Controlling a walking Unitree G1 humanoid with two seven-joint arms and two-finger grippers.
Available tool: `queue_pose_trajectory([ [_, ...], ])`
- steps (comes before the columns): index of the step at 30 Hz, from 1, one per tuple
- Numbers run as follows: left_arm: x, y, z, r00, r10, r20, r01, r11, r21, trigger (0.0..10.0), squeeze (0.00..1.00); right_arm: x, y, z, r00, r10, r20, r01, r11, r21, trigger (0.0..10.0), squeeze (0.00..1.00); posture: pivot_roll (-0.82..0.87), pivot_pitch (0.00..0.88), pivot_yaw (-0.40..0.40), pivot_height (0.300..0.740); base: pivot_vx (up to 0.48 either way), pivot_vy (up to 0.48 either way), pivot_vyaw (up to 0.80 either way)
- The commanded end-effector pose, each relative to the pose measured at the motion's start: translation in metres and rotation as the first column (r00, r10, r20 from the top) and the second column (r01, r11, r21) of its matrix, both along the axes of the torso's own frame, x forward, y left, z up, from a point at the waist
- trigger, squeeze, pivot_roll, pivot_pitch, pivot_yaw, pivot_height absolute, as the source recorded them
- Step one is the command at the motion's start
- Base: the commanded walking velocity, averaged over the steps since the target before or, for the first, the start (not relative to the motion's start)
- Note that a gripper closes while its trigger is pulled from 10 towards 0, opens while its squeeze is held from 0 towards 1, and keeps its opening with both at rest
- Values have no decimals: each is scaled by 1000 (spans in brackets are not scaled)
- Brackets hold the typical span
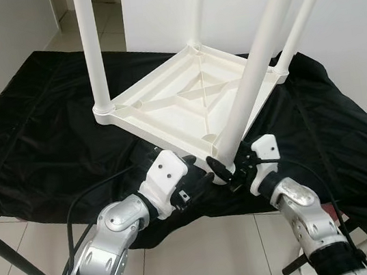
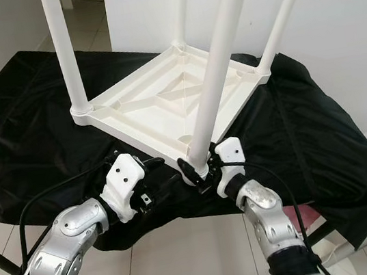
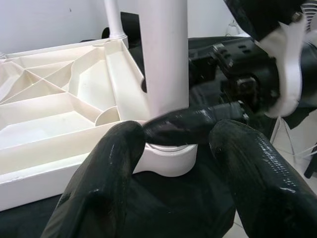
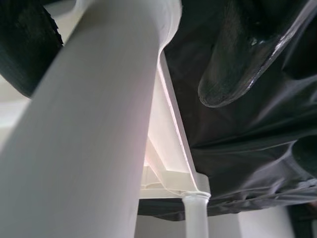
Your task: Building children table
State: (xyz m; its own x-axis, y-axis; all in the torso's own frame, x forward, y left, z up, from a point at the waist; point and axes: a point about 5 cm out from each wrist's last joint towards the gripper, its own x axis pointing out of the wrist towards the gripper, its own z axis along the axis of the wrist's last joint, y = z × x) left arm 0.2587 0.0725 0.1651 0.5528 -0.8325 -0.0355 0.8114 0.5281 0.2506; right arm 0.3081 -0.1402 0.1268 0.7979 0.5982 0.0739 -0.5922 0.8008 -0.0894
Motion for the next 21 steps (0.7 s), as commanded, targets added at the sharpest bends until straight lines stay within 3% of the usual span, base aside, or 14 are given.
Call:
queue_pose_trajectory([
  [1,1,0,1,1000,-12,9,12,1000,6,10000,0,2,-3,-3,1000,27,-8,-27,999,-33,10000,0,46,16,-102,740,0,0,0],
  [2,2,0,2,1000,-11,11,11,1000,6,10000,0,6,-1,-4,996,89,-29,-90,995,-34,10000,0,53,18,-100,740,0,0,0],
  [3,2,0,2,1000,-10,12,10,1000,5,10000,0,7,-1,-5,991,125,-39,-127,991,-40,4745,0,53,18,-100,740,0,0,0],
  [4,2,0,2,1000,-10,12,10,1000,5,10000,0,7,-1,-5,991,125,-39,-127,991,-40,4745,0,53,18,-100,740,0,0,0],
  [5,3,1,4,1000,-7,17,6,1000,5,10000,0,9,-2,-7,986,156,-55,-159,987,-38,0,0,63,22,-103,740,0,0,0],
  [21,5,5,5,1000,17,22,-17,1000,3,10000,0,16,-12,-10,987,146,-73,-148,989,-29,0,0,68,40,-107,740,0,0,0],
])
